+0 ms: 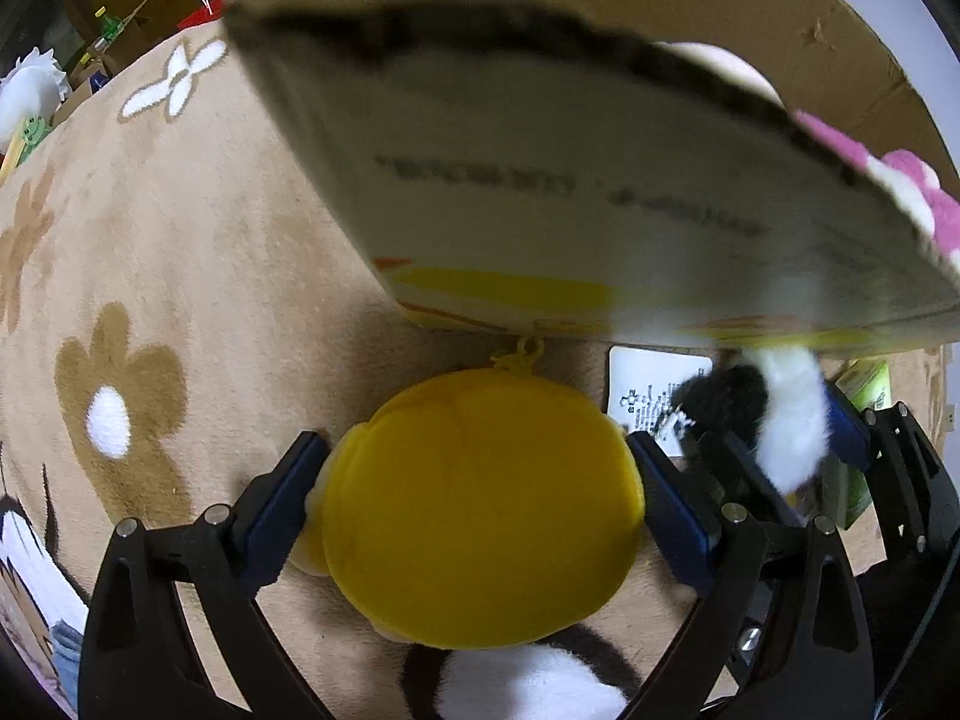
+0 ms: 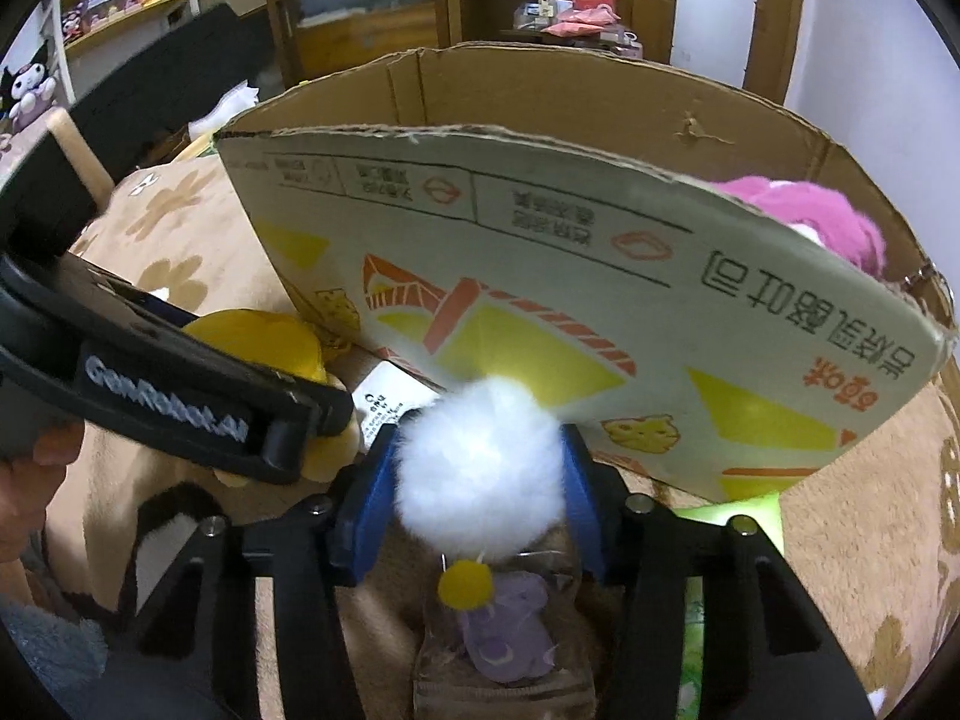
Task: Organize soft objects
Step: 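Lift the yellow plush with the left tool while the right tool carries the pompom over the box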
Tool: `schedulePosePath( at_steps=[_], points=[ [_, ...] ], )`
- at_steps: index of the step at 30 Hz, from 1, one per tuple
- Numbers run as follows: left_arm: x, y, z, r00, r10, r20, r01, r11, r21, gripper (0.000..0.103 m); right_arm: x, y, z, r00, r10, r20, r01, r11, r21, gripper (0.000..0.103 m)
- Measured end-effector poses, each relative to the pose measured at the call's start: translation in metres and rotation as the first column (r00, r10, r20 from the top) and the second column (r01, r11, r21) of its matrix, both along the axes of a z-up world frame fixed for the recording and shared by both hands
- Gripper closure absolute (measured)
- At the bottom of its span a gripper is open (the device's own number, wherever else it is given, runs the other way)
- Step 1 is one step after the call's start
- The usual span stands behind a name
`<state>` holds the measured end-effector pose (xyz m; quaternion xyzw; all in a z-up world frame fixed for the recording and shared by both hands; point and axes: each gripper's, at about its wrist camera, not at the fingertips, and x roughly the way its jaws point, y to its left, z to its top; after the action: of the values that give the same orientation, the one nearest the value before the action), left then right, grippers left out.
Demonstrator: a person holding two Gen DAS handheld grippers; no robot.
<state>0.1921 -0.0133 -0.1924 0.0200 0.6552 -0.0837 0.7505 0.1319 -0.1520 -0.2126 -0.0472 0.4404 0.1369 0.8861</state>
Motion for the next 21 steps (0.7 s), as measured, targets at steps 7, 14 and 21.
schedulePosePath(
  at_steps=[7, 14, 21],
  points=[
    [-0.003, 0.005, -0.001, 0.999, 0.033, -0.009, -0.033, 0.999, -0.012, 0.008, -0.001, 0.007, -0.001, 0.999, 0.035, -0.001, -0.035, 0.999, -0.011, 0.065],
    [-0.011, 0.000, 0.002, 1.000, 0.019, 0.012, -0.019, 1.000, -0.005, 0.016, -0.003, 0.003, 0.001, 1.000, 0.025, 0.001, -0.025, 1.000, -0.011, 0.067],
    [-0.024, 0.004, 0.009, 0.999, 0.021, 0.042, -0.020, 1.000, -0.004, 0.018, -0.009, -0.001, 0.007, 1.000, -0.002, 0.013, 0.003, 1.000, -0.016, 0.068]
  ],
)
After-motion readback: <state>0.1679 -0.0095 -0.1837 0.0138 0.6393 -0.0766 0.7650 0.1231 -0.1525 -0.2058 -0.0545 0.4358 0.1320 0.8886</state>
